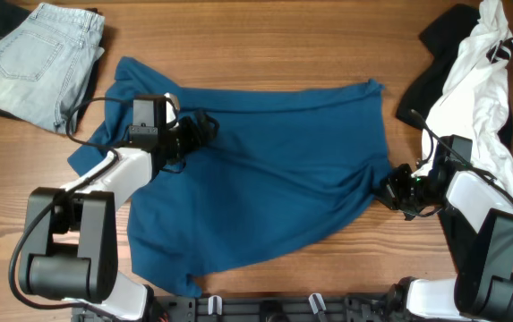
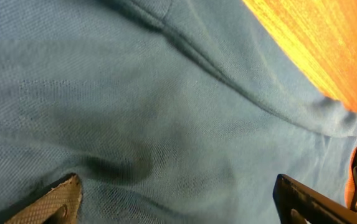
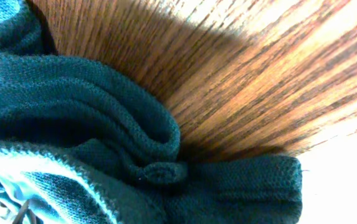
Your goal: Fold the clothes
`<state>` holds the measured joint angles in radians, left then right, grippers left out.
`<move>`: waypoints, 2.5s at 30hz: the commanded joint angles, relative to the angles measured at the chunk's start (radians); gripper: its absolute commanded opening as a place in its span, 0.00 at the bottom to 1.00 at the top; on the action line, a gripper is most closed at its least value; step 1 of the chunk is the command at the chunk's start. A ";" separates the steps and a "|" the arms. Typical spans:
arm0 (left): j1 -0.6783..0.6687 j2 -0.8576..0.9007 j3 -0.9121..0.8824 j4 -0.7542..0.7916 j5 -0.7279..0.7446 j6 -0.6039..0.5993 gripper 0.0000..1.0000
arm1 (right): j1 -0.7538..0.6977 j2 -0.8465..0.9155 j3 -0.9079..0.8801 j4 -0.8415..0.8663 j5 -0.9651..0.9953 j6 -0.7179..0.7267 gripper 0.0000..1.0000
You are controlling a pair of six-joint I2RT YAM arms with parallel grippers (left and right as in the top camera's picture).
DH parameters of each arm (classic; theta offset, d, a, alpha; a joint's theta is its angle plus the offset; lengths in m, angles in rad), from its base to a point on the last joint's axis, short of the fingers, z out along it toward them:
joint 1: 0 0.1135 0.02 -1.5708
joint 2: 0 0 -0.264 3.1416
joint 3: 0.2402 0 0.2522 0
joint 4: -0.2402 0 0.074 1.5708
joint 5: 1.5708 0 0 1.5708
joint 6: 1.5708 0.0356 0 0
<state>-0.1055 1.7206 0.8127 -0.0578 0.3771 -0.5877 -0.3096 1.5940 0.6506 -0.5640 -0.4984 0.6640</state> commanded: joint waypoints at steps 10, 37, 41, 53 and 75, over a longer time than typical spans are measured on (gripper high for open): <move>0.017 -0.365 -0.008 -0.391 -0.011 0.031 0.47 | 0.009 0.093 -0.054 0.050 0.203 -0.017 0.04; -0.116 -0.731 -0.008 -1.413 0.016 0.120 0.54 | 0.009 0.093 -0.054 0.050 0.156 -0.017 0.04; -0.249 -0.688 -0.008 -1.435 0.021 0.045 0.41 | 0.009 0.093 -0.054 0.052 0.156 -0.016 0.04; -0.495 -0.430 -0.008 -1.318 0.000 -0.117 0.59 | 0.009 0.093 -0.054 0.051 0.156 -0.034 0.04; -0.400 -0.307 -0.008 -1.233 -0.060 -0.212 0.71 | 0.009 0.093 -0.054 0.036 0.122 -0.064 0.04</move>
<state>-0.5461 1.4105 0.8024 -1.2930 0.3416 -0.7486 -0.3103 1.6028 0.6498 -0.5385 -0.5236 0.6228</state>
